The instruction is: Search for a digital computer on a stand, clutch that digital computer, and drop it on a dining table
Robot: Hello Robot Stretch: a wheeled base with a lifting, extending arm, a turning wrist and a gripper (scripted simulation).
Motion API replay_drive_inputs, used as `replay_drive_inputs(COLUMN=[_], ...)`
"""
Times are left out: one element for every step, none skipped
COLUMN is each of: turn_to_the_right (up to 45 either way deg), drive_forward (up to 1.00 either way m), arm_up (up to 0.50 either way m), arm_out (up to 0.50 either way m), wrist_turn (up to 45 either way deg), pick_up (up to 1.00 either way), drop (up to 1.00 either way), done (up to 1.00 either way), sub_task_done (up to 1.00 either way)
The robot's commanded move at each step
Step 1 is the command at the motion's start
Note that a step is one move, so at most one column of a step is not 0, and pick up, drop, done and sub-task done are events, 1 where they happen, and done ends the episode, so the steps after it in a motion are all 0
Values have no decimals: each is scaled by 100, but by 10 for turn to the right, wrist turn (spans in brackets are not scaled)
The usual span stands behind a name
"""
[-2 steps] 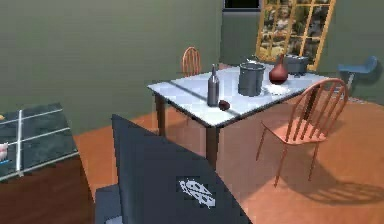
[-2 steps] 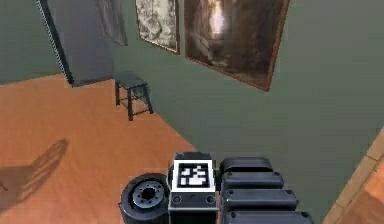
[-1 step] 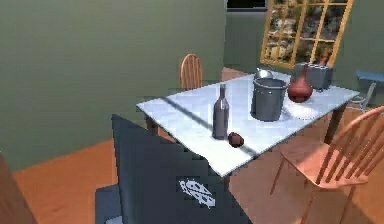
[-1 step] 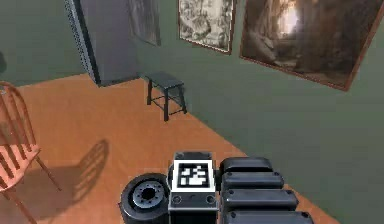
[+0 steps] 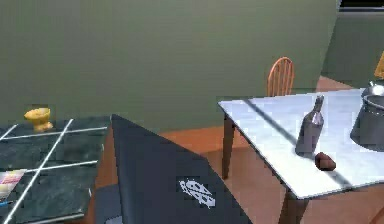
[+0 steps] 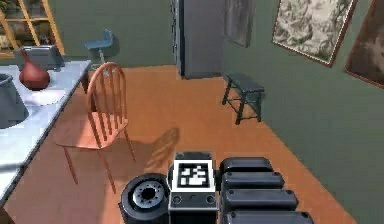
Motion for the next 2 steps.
replay_drive_inputs(turn_to_the_right=[0,-30], drive_forward=[100,0], arm_up=[0,0], arm_out=[0,0], wrist_turn=[0,0], pick_up=[0,0], drop=[0,0], done=[0,0], sub_task_done=[0,0])
